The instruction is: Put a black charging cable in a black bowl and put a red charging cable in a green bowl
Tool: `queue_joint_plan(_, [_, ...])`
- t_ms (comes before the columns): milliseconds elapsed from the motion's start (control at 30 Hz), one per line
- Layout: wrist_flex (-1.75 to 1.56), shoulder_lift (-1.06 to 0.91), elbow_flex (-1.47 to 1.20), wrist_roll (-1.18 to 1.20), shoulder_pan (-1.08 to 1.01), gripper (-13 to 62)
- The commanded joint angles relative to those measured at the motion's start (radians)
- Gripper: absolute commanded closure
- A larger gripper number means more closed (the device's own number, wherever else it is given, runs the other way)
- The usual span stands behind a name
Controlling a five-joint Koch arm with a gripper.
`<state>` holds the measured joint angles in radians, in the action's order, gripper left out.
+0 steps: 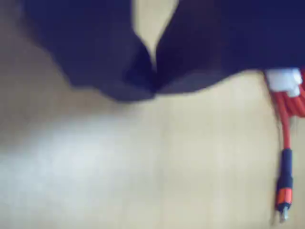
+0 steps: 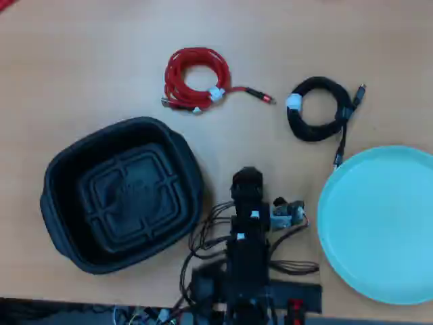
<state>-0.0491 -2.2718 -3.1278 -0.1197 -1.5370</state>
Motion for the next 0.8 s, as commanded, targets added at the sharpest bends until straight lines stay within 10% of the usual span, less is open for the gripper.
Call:
queue_joint_plan(0, [1.272, 0.087, 0.939, 0.187, 0.028, 57.2])
queue_joint_plan(567, [1.253, 0.084, 0.974, 0.301, -0.049, 56.3])
queue_joint_plan(767, [1.358, 0.092, 1.189, 0.258, -0.155, 42.5])
